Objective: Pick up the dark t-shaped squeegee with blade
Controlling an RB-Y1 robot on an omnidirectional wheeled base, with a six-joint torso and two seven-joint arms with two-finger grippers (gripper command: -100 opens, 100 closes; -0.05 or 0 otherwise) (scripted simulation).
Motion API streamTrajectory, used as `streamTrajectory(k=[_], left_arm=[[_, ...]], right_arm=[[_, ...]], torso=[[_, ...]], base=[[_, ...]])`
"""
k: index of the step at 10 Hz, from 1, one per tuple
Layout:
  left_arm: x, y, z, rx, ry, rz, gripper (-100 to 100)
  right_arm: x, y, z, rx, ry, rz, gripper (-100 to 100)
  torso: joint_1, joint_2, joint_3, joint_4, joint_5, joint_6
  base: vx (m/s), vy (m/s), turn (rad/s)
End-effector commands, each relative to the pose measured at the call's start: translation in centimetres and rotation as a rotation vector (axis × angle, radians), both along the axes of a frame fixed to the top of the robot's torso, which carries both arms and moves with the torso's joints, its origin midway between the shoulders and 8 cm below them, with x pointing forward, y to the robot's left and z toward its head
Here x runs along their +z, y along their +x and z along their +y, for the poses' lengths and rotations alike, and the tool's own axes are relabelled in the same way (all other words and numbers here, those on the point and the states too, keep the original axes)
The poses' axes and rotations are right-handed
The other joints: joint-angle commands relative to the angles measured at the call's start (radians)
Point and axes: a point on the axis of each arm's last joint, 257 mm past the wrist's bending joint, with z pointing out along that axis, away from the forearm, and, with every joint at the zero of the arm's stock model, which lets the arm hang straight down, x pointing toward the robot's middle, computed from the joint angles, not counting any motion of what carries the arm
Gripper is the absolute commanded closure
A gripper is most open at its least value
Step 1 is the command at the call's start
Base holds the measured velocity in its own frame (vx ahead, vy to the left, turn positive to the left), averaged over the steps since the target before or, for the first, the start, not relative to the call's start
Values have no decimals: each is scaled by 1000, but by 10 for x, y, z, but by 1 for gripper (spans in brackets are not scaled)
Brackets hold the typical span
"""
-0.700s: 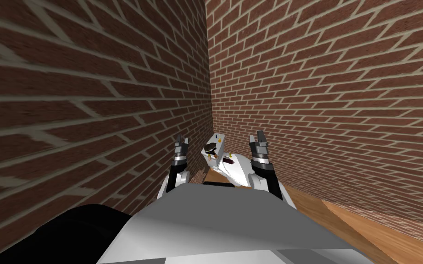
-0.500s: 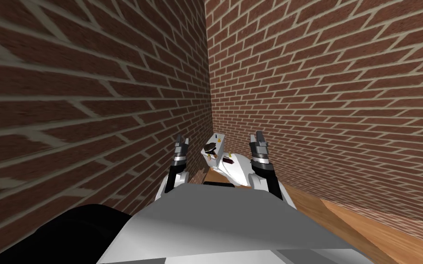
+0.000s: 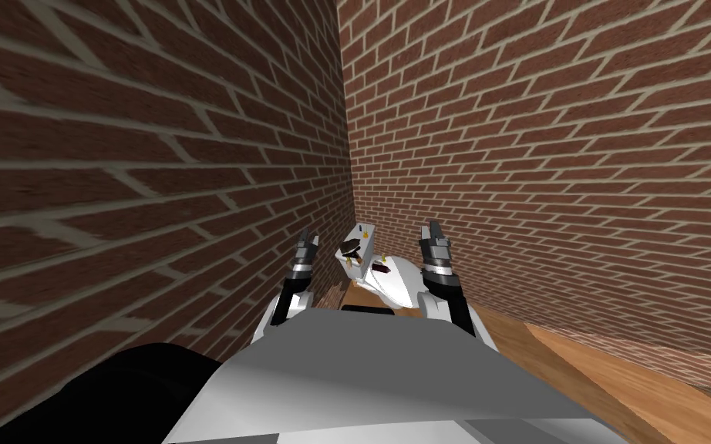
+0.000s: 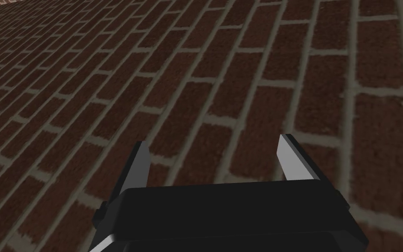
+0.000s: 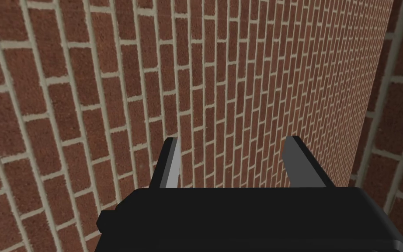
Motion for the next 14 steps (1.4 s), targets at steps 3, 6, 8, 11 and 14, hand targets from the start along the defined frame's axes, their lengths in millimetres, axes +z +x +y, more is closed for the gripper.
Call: streamTrajectory(k=[3,6,8,11,14], left_arm=[[-29,4,8,3,-17,107,-100],[-56,6,15,13,-47,203,-100],[-74,6,20,21,-69,270,-100],[-95,7,26,31,-92,346,-100],[-116,6,32,41,-114,424,-100]], right_arm=[[0,0,0,0,0,0,0],[0,0,0,0,0,0,0],[0,0,0,0,0,0,0],[0,0,0,0,0,0,0],[0,0,0,0,0,0,0]], torso=[[1,0,0,0,0,0],[0,1,0,0,0,0],[1,0,0,0,0,0],[1,-1,-1,0,0,0],[1,0,0,0,0,0]], base=[[-55,-16,-67],[-56,-19,-96],[-48,-17,-129],[-34,-14,-90],[-39,-14,-123]])
